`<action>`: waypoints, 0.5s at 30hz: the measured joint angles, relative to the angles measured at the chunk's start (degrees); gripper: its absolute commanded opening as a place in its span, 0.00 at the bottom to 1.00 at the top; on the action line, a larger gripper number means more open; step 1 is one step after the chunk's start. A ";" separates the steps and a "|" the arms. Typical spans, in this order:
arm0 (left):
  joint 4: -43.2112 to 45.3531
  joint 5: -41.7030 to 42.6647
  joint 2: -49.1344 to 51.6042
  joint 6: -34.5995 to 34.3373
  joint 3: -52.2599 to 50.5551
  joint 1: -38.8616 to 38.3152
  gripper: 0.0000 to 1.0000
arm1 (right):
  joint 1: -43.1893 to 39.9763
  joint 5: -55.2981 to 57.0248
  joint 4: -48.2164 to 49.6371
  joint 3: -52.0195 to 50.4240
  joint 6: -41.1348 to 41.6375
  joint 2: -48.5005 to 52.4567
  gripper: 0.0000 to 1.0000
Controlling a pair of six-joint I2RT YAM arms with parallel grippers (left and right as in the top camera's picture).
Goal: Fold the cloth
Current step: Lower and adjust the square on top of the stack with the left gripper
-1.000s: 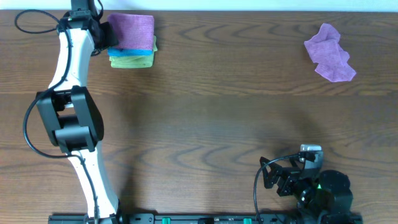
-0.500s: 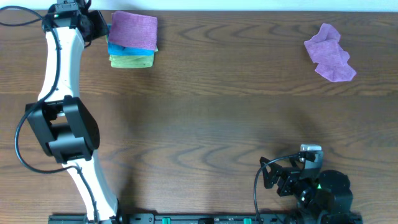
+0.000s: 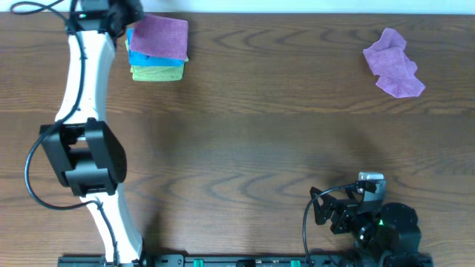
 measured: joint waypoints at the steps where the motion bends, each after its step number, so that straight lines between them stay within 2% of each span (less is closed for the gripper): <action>1: 0.48 -0.31 0.04 -0.15 0.00 -0.70 0.05 | 0.00 -0.02 0.00 0.00 0.00 0.00 0.99; 15: 1.62 -2.38 10.69 -1.55 0.31 -1.99 0.05 | 0.00 -0.02 0.00 0.00 0.00 0.00 0.99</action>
